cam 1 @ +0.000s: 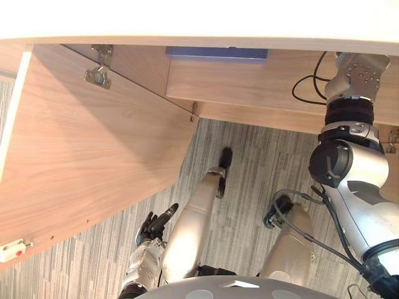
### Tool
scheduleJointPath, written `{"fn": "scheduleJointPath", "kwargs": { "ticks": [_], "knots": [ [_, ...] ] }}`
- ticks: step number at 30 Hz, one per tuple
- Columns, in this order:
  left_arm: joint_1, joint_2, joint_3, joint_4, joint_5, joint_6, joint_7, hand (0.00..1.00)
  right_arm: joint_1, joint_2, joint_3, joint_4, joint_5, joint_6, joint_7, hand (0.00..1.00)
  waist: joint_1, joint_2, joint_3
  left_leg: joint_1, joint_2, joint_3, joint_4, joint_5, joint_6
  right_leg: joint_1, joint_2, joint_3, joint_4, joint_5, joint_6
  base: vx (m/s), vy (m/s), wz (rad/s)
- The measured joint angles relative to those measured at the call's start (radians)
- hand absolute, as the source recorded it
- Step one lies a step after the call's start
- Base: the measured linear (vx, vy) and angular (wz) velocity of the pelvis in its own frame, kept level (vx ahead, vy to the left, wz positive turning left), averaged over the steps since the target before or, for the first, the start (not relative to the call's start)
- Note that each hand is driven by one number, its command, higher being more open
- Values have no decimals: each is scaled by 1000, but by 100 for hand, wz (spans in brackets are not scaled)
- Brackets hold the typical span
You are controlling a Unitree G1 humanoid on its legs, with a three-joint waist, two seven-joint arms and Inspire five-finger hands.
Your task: Walk over to the cabinet, pick up the folder, carry it to the office cabinet, place the folder inside the office cabinet, then close the office cabinet door
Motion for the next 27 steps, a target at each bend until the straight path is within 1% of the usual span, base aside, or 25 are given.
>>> {"fn": "scheduleJointPath", "kwargs": {
  "ticks": [3,6,10,11,13,16,19,21,24,26,27],
  "knots": [
    [1,0,-1,1,0,1,-7,100,-1,2,40,39,-40,34,-7,100,-11,2,-6,25,4,5,-16,3,2,21,10,0,-21,9,1,17,7,-8],
    [3,0,0,0,0,1,-8,100,-5,-1,74,68,-49,62,-8,100,-14,5,-18,24,13,6,-23,4,1,20,17,1,-34,16,-2,8,0,-9],
    [5,0,0,1,0,2,-12,100,-6,-11,109,106,-123,118,-7,100,-19,5,-18,19,20,7,-16,4,1,15,23,3,-31,18,-4,-4,-13,-4],
    [5,0,1,2,0,2,-13,100,-9,-21,137,129,-159,147,-7,100,-22,5,-18,15,22,7,-11,3,0,12,26,3,-29,18,-6,0,0,0],
    [5,0,2,2,0,2,-13,100,-13,-29,176,135,-205,180,-7,100,-24,5,-18,-3,30,7,-1,1,-2,-5,33,5,-25,20,-10,-20,-7,-8],
    [4,2,4,2,1,2,-13,100,-46,-34,224,165,-274,213,-6,100,-32,5,-18,-35,35,8,23,-2,-5,-40,36,13,1,17,-16,-36,-11,-6],
    [4,1,7,4,0,2,-13,100,-64,-49,263,170,-275,247,1,100,-33,5,-18,-51,37,10,39,-2,-5,-63,35,23,28,12,-24,-34,-25,-3],
    [4,1,7,5,1,2,-13,100,-70,-51,272,180,-291,263,3,100,-34,5,-18,-54,38,10,41,-2,-6,-69,34,24,39,9,-29,-16,-12,1],
    [4,1,15,15,1,2,-13,100,-79,-54,326,212,-393,313,18,100,-37,5,-18,-55,40,9,40,0,-8,-73,36,24,44,6,-35,0,0,0],
    [4,1,17,21,0,2,-13,100,-79,-62,344,212,-400,327,33,100,-38,5,-18,-57,40,9,41,0,-8,-74,37,24,42,7,-34,0,0,0],
    [4,1,17,21,1,2,-13,100,-79,-67,353,212,-428,340,41,100,-38,5,-18,-57,40,9,41,0,-8,-74,37,25,40,8,-32,0,0,0]
  ]
}}
